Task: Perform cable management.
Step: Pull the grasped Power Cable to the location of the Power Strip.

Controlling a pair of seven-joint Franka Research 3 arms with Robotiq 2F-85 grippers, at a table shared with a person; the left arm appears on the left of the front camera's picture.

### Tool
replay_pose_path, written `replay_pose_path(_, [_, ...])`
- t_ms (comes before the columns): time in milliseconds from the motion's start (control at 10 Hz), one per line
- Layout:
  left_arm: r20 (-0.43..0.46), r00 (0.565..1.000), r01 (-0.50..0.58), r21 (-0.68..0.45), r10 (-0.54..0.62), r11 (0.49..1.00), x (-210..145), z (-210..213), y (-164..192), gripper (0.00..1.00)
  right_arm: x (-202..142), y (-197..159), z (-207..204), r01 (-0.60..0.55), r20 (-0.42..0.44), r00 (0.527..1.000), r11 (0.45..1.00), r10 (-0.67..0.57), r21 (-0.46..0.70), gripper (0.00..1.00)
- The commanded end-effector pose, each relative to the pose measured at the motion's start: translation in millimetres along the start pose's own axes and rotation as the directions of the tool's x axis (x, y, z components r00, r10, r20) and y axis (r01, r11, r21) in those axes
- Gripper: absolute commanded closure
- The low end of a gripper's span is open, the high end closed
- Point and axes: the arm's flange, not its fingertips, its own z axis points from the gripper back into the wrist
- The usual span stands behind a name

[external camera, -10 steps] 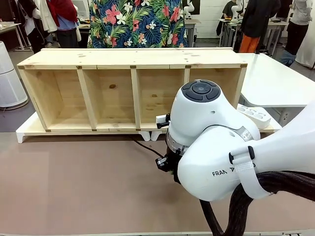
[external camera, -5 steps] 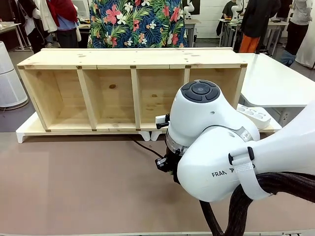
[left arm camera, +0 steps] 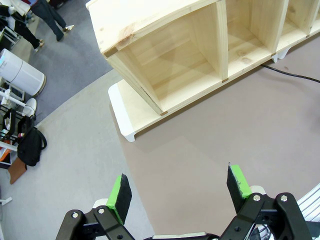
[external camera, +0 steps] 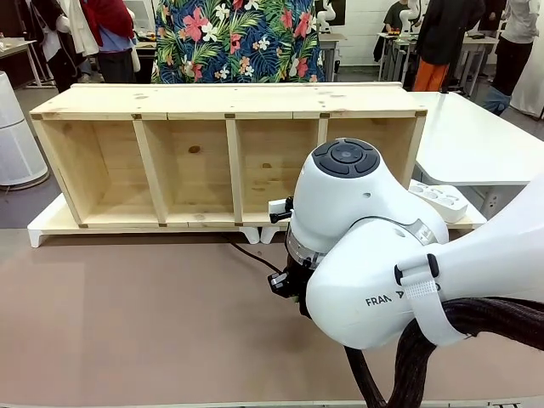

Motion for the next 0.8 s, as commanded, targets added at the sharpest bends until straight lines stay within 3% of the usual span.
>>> replay_pose_path(0, [0.004,1.0,-0.013,0.0,0.013,1.0,0,0,0,0.0,-12,2,-1,-0.028,-0.042,0.999,1.0,0.027,-0.005,0.84])
replay_pose_path(300, [0.004,1.0,-0.013,0.0,0.013,1.0,0,0,0,0.0,-49,-19,15,-0.006,-0.078,0.997,1.0,0.004,-0.028,0.84])
replay_pose_path(700, [0.004,1.0,-0.013,0.0,0.013,1.0,0,0,0,0.0,-82,-86,44,0.133,-0.024,0.991,0.99,-0.134,-0.054,0.84])
